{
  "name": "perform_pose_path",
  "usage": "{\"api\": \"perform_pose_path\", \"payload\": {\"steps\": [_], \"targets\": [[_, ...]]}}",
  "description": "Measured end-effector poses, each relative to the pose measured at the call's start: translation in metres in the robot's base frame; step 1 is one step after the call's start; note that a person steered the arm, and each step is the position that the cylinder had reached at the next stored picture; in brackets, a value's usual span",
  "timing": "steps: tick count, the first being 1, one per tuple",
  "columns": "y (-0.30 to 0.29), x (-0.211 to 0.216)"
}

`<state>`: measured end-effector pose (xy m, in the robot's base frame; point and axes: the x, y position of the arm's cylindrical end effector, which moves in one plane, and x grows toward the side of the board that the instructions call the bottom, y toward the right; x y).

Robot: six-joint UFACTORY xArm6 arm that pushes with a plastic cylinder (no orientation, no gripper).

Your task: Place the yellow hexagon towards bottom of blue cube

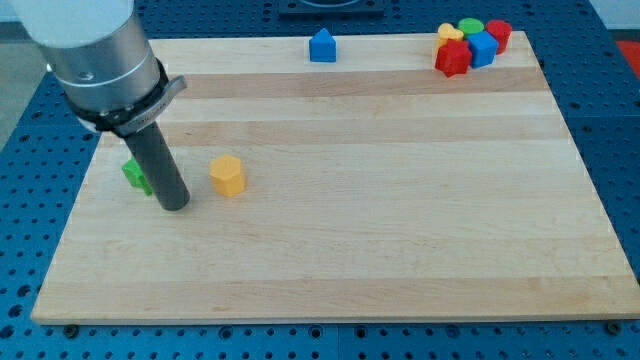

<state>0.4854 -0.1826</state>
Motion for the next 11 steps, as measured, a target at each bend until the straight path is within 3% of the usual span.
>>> {"api": "perform_pose_path", "payload": {"steps": [1, 4, 6, 8, 9, 11], "targets": [[0.014, -0.017], [0.196, -0.043], [0.188, -0.048], [0.189, -0.023], [0.213, -0.014], [0.316, -0.059]]}}
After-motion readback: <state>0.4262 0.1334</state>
